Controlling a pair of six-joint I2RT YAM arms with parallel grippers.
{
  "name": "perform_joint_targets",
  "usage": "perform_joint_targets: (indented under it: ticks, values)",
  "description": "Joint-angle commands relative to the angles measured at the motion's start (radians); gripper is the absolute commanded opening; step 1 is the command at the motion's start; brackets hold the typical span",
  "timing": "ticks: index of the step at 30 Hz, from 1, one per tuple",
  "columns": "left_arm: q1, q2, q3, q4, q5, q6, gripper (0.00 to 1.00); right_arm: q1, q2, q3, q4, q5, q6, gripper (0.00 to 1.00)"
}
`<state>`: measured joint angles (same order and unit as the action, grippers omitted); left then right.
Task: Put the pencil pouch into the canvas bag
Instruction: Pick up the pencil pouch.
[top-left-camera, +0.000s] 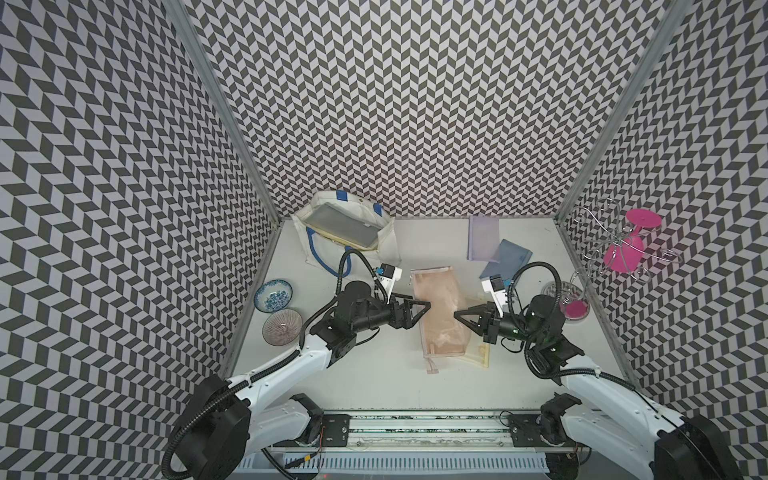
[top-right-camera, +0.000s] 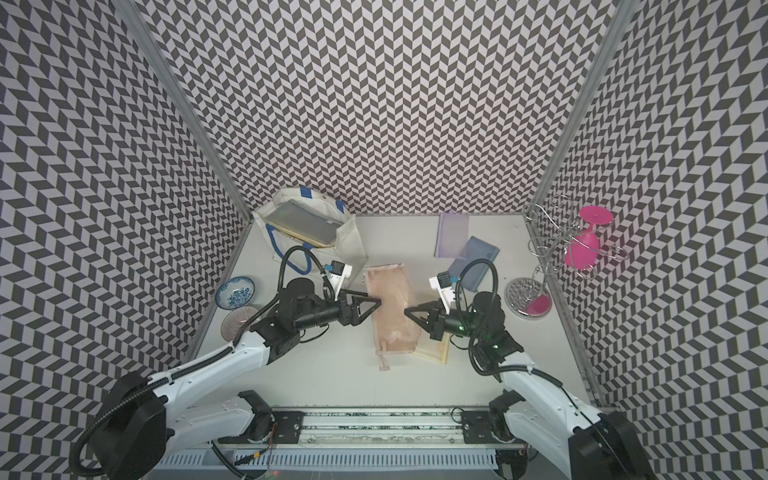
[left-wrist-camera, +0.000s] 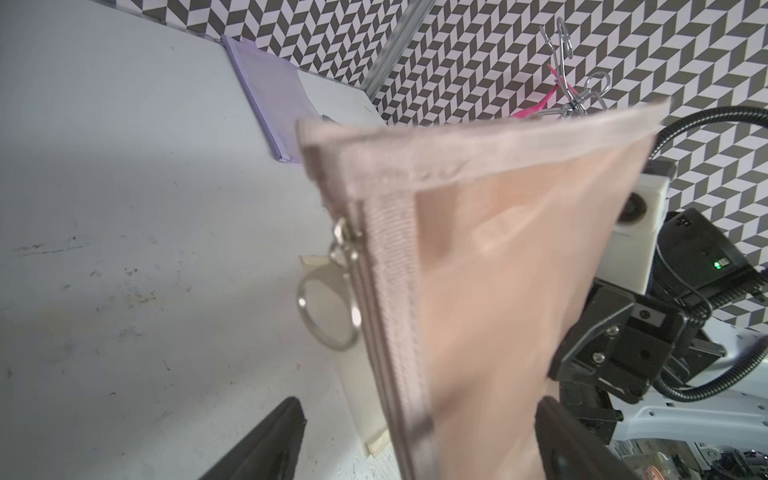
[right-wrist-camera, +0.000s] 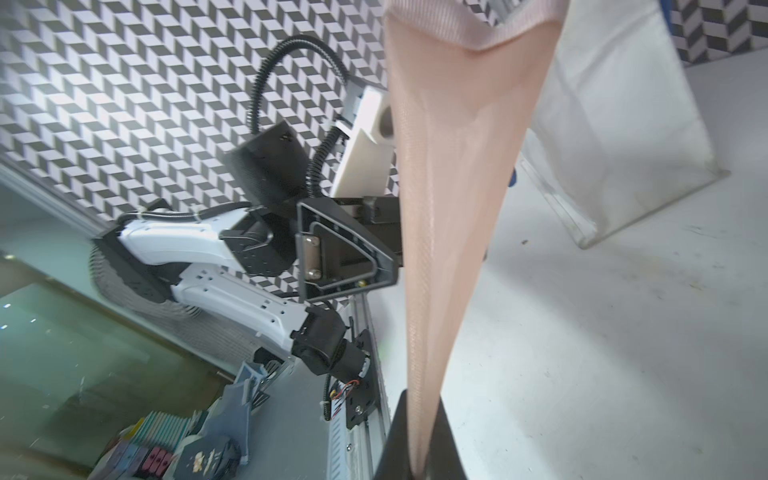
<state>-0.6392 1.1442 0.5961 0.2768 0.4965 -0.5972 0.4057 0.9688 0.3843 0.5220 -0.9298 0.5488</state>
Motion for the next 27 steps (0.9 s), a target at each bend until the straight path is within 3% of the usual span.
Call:
perform_joint_targets:
  ticks: [1, 3, 8, 13, 15, 18, 20, 23, 27]
  values:
    - [-0.009, -0.012, -0.024, 0.04, 0.045, -0.009, 0.84, 0.009, 0.03, 0.036, 0.134, -0.078, 0.041, 0.0]
    - [-0.024, -0.017, -0.03, 0.063, 0.047, -0.015, 0.75, 0.016, 0.053, 0.054, 0.144, -0.091, 0.04, 0.0]
    - [-0.046, -0.045, -0.031, 0.099, 0.059, -0.01, 0.33, 0.024, 0.095, 0.083, 0.124, -0.082, 0.014, 0.01]
    - [-0.054, -0.072, -0.047, 0.118, 0.056, -0.016, 0.0, 0.023, 0.113, 0.093, 0.096, -0.062, -0.012, 0.1]
    - [-0.055, -0.076, -0.045, 0.096, 0.052, -0.015, 0.0, 0.023, 0.118, 0.108, 0.041, -0.029, -0.047, 0.24]
    - [-0.05, -0.097, -0.03, 0.028, 0.012, -0.004, 0.0, 0.024, 0.112, 0.148, -0.099, 0.07, -0.136, 0.57]
    - [-0.029, -0.121, -0.006, -0.032, -0.014, -0.003, 0.0, 0.022, 0.091, 0.17, -0.174, 0.164, -0.194, 0.71]
    - [0.047, -0.154, 0.063, -0.157, -0.027, -0.013, 0.0, 0.02, 0.044, 0.183, -0.237, 0.334, -0.254, 0.8]
    - [0.227, -0.201, 0.195, -0.306, -0.035, -0.052, 0.0, 0.021, -0.041, 0.158, -0.26, 0.534, -0.307, 0.8]
